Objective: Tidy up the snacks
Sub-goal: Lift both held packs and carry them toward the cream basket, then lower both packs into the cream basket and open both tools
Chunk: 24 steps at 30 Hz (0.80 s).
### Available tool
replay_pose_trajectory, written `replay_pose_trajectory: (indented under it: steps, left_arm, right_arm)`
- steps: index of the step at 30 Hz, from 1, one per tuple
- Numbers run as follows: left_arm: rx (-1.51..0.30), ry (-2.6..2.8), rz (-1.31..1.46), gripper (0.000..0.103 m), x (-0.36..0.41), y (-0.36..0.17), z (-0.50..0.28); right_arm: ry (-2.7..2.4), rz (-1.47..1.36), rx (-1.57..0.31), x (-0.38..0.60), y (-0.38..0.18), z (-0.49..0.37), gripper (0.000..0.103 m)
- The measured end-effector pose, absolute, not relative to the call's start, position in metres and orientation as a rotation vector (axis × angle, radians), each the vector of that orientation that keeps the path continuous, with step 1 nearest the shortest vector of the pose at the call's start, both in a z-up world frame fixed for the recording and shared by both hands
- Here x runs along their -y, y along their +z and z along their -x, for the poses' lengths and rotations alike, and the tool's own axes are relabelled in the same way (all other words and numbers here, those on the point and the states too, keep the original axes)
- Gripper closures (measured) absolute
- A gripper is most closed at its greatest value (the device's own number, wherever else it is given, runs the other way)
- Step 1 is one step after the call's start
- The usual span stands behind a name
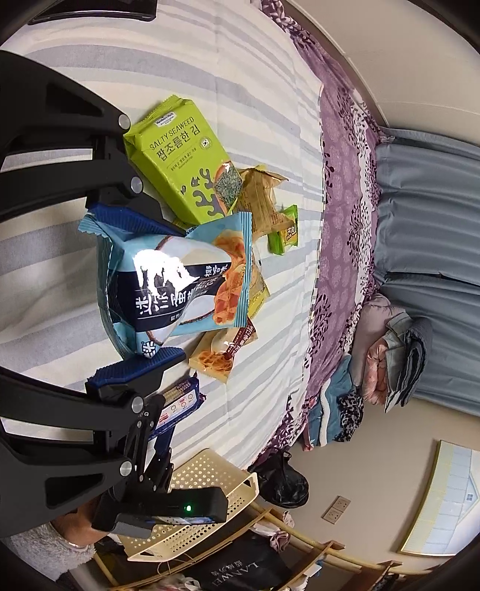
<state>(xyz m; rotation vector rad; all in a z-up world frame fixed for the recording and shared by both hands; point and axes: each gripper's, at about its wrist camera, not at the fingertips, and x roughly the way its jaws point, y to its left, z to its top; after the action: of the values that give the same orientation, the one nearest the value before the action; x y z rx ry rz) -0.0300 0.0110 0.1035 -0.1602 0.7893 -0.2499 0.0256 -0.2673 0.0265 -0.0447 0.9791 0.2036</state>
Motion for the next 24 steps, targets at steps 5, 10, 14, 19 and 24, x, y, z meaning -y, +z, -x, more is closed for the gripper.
replay_pose_trajectory:
  steps: [5, 10, 14, 19, 24]
  left_arm:
    - [-0.779, -0.284, 0.127, 0.043, 0.008, 0.111, 0.028]
    - [-0.75, -0.331, 0.087, 0.043, 0.036, 0.126, 0.025]
    - [-0.721, -0.378, 0.05, 0.043, 0.064, 0.14, 0.026]
    - [-0.699, -0.44, 0.005, 0.043, 0.101, 0.156, 0.023]
    - [-0.678, -0.519, -0.035, 0.042, 0.141, 0.169, 0.023]
  right_arm:
    - [0.21, -0.01, -0.919, 0.28, 0.048, -0.013, 0.059]
    - [0.201, -0.039, -0.818, 0.301, 0.085, -0.001, 0.059]
    - [0.157, -0.075, -0.729, 0.332, 0.117, 0.015, 0.059]
    - [0.05, -0.112, -0.638, 0.388, 0.147, 0.038, 0.059]
    - [-0.04, -0.131, -0.619, 0.429, 0.153, 0.056, 0.059]
